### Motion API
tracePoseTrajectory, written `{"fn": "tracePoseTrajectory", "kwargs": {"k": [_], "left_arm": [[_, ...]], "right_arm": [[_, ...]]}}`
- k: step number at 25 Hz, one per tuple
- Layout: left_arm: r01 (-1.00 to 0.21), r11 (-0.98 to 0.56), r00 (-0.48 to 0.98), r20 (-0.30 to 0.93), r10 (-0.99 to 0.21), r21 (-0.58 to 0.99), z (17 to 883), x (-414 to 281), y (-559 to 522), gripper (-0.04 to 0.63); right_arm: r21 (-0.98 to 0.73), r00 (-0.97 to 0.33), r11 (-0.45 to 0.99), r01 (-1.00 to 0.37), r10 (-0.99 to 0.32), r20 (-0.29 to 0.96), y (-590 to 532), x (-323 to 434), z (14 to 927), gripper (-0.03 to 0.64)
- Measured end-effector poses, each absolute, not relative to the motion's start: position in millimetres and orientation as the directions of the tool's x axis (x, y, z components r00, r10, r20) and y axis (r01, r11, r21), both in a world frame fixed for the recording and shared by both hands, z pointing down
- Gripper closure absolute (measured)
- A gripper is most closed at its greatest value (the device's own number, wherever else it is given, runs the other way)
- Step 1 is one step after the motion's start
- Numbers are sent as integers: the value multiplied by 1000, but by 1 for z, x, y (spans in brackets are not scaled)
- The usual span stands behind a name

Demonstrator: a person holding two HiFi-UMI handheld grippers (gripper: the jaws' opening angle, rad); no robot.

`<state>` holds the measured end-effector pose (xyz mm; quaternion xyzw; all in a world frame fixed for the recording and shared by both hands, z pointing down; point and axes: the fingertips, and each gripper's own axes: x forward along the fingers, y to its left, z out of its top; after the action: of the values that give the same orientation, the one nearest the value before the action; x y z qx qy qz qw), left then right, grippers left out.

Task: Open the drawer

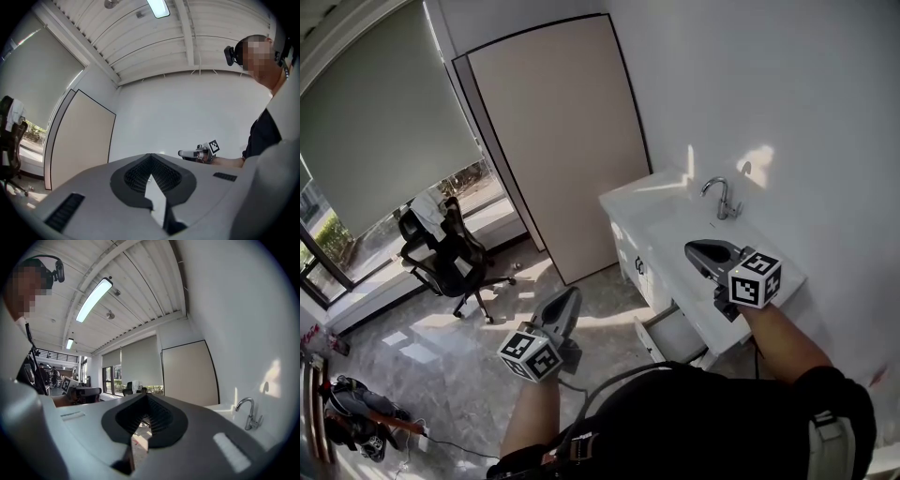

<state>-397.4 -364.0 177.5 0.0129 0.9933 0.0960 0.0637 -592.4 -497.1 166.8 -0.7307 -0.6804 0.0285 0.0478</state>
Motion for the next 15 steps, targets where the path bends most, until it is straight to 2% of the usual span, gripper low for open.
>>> {"fn": "tracePoseTrajectory", "kwargs": {"k": [15], "left_arm": [[21, 981, -993, -113, 43, 191, 178, -393, -367, 594]], "right_arm": [[-96, 89, -84, 992, 995, 47, -500, -586, 181, 618]]}}
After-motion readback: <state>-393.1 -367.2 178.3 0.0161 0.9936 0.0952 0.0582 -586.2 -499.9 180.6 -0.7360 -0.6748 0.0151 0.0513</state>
